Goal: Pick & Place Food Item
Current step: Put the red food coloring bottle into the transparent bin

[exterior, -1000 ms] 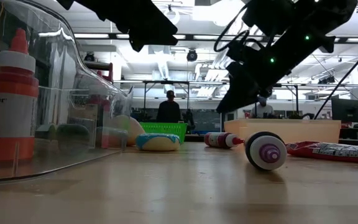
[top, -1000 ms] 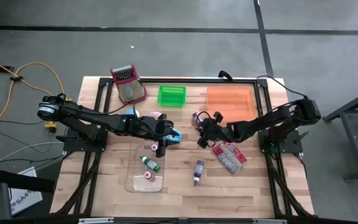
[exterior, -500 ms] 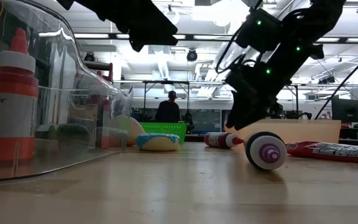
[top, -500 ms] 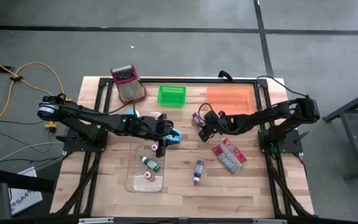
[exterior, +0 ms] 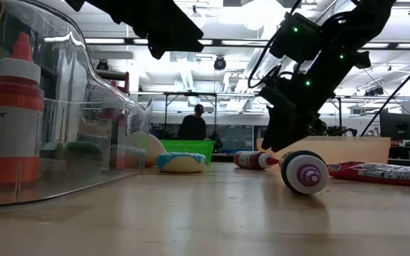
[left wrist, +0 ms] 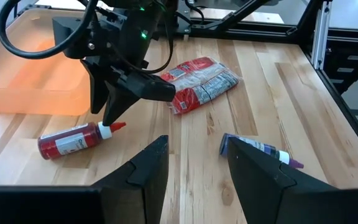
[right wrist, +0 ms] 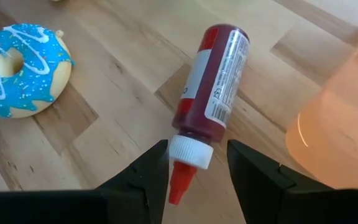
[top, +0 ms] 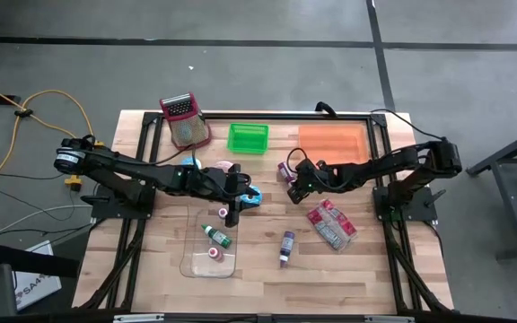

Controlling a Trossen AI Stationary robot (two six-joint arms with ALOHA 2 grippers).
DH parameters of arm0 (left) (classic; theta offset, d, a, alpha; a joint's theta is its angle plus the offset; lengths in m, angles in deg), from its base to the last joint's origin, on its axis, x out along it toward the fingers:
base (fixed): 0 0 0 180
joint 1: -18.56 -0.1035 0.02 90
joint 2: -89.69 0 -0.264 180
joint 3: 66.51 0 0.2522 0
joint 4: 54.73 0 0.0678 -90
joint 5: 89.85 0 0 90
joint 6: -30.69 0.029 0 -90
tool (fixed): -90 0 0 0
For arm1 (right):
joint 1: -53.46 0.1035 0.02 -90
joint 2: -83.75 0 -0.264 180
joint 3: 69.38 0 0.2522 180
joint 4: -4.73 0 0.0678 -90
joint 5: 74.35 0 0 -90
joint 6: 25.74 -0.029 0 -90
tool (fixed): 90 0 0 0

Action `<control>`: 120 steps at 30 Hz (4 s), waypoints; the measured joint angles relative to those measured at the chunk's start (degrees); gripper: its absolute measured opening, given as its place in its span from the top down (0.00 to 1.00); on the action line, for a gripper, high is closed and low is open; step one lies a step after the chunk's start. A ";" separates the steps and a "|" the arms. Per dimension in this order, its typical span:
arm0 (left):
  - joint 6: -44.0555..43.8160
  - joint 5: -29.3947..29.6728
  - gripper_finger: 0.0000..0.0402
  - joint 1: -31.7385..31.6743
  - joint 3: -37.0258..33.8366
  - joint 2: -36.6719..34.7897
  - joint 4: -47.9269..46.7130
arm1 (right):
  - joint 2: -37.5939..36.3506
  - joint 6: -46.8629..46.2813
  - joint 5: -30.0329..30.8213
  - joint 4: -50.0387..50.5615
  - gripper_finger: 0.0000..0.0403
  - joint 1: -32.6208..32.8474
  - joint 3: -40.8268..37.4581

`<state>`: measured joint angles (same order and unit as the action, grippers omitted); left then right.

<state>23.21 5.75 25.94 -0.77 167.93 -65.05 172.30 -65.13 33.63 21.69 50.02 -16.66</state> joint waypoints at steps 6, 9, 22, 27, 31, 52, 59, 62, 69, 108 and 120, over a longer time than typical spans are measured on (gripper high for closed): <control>0.00 0.00 0.61 0.00 0.00 0.00 0.00 | 0.00 -0.15 0.44 -0.03 0.62 0.46 0.01; 0.00 0.01 0.61 0.00 0.00 0.00 0.00 | 0.00 -1.09 0.55 -0.03 0.62 0.46 0.00; 0.00 0.00 0.61 0.00 0.00 0.00 0.00 | 4.57 -1.54 1.08 -3.95 0.62 1.17 0.09; -0.01 -0.12 0.61 0.11 0.00 0.00 -0.01 | 6.60 -1.42 0.50 -4.37 0.62 0.81 0.06; 0.00 -0.13 0.61 0.20 0.00 0.00 -0.02 | 6.66 -1.38 0.77 -4.59 0.62 0.65 0.00; 0.00 -0.04 0.61 0.22 0.00 0.00 0.00 | 6.67 -1.08 3.36 -5.22 0.67 0.65 0.00; 0.00 0.09 0.61 0.21 0.00 0.00 0.00 | 6.67 -0.87 3.43 -5.22 0.73 0.65 0.00; 0.00 0.09 0.61 0.21 0.00 0.00 -0.01 | 6.67 -0.87 3.41 -5.22 0.71 0.65 0.00; 0.00 0.07 0.61 0.22 0.00 0.00 -0.01 | 6.40 1.72 2.46 -5.15 0.74 0.78 0.00; -0.74 -0.30 0.61 3.23 0.05 -9.65 -10.22 | -12.39 7.39 -10.98 6.84 0.74 10.73 9.06; -1.16 0.50 0.61 8.52 0.07 -16.85 -15.02 | -7.82 10.56 -12.41 7.60 0.74 13.23 17.79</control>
<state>22.05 6.26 34.45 -0.70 151.08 -80.07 164.49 -54.57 21.23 29.29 63.25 1.13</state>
